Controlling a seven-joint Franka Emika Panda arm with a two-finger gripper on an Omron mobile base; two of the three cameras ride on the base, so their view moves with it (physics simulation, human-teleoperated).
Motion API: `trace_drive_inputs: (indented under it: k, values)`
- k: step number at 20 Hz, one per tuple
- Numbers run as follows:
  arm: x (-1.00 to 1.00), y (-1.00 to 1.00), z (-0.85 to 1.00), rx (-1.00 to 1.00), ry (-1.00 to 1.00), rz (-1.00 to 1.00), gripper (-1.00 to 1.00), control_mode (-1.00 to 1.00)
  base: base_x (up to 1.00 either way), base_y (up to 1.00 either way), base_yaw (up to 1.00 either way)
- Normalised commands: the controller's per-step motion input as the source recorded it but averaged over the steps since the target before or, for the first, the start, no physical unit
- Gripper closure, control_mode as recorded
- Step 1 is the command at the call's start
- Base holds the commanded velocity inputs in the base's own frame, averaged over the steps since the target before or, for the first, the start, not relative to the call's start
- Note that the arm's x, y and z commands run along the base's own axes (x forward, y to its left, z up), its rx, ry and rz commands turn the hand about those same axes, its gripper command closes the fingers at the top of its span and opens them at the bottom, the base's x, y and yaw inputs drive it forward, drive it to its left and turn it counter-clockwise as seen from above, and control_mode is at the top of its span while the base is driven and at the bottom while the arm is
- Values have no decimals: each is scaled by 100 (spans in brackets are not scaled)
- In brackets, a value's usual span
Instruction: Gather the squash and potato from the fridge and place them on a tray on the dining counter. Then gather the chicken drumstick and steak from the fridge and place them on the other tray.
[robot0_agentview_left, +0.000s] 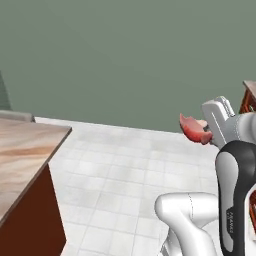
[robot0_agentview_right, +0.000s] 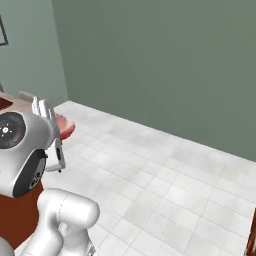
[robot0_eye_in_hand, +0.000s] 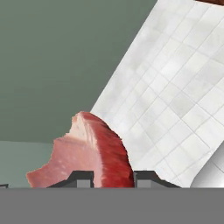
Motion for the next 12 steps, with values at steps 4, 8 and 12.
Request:
trace_drive_inputs:
  k: [4, 8, 12]
  values:
    - [0, 0, 0, 0, 0, 0, 100, 100, 69, -50, 34]
    - [0, 0, 0, 0, 0, 0, 100, 100, 66, -54, 36]
    - [0, 0, 0, 0, 0, 0, 100, 100, 64, -56, 37]
